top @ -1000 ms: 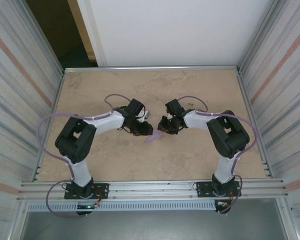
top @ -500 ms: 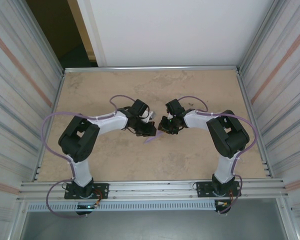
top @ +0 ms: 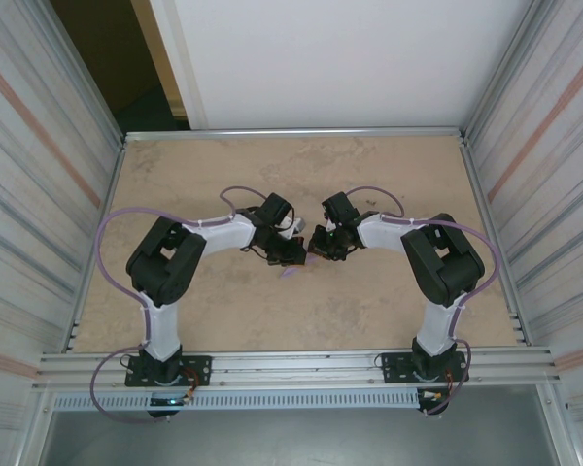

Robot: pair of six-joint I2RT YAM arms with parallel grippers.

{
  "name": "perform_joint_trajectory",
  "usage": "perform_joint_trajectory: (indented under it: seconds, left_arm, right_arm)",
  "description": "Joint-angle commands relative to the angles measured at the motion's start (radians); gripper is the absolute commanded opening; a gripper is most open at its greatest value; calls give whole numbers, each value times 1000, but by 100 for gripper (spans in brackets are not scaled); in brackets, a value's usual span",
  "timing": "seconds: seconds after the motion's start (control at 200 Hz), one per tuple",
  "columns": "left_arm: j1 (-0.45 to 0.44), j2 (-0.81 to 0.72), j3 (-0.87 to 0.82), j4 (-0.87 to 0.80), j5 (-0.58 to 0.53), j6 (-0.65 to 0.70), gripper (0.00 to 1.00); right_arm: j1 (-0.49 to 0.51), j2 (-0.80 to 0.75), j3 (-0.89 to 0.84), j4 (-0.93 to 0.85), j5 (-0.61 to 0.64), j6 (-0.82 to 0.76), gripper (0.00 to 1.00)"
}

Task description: Fold a paper plane with a square sheet of paper (pick it up from the middle)

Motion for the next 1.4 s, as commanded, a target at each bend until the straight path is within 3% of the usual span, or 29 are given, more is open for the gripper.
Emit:
perform_joint_trajectory:
  seconds: [0.0, 0.827, 1.393]
  left_arm:
    - [18, 20, 27, -12, 13, 8, 5]
    - [24, 2, -62, -71, 11, 95, 4]
    - [40, -104, -273, -100, -31, 115, 4]
  right_arm:
    - [-8, 64, -29, -63, 39, 5, 12]
    - [-8, 97, -24, -94, 59, 6, 12]
    - [-9, 122, -21, -125, 81, 3, 11]
